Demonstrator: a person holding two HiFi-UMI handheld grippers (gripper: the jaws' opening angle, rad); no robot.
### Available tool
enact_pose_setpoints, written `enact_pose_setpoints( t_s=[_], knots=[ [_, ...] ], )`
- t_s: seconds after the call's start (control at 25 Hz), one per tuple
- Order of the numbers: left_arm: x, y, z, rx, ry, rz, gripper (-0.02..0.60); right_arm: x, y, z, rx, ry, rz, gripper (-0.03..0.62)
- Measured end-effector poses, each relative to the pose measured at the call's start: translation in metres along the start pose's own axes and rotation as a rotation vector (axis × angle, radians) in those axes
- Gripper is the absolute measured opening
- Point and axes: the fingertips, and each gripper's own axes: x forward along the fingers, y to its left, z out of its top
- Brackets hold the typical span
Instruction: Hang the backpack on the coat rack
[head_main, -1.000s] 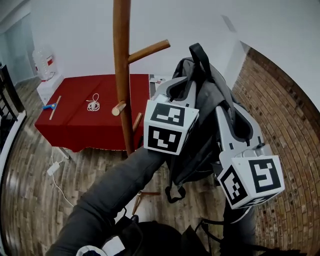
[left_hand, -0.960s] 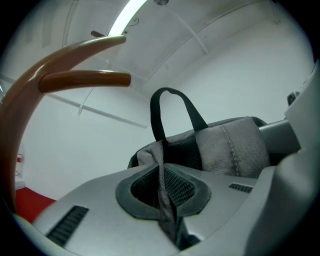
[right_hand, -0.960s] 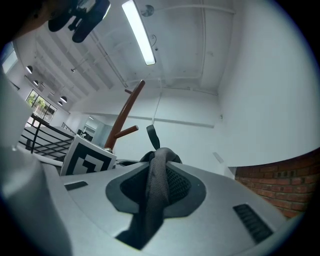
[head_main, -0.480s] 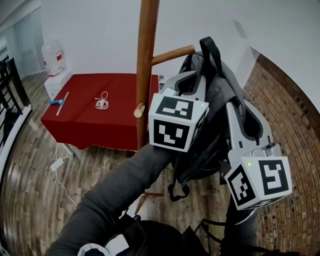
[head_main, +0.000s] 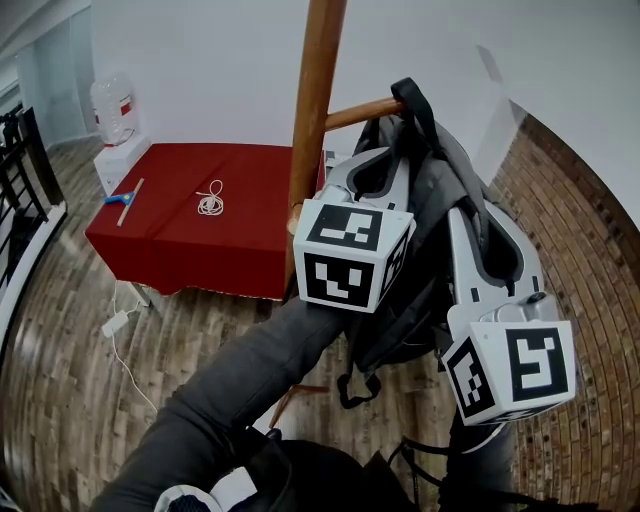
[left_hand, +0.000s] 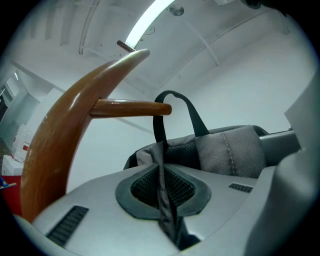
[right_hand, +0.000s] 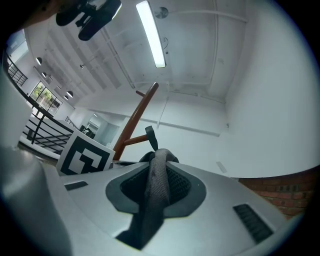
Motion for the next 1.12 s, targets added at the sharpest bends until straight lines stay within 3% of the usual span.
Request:
enact_pose_setpoints(
  t_s=[0.6,0.84,1.12],
  knots=[
    [-0.019,0.006,-0.016,-0.033,-0.031,0.076,0.035,-0.004,0.018,-0.009,-0.093,0.025,0.016,0.061],
    [-0.023,0.007,-0.006,-0.040,-0.072,0.092,0.037,-0.006,0.020,0.000,-0.122,-0.003,0.021,0.061],
    [-0.029,0.014,-0.029,-0.058,-0.047,0.108,0.037,-0.005,0.028,-0.020,-0.115,0.017,0.042,0.061]
  ],
)
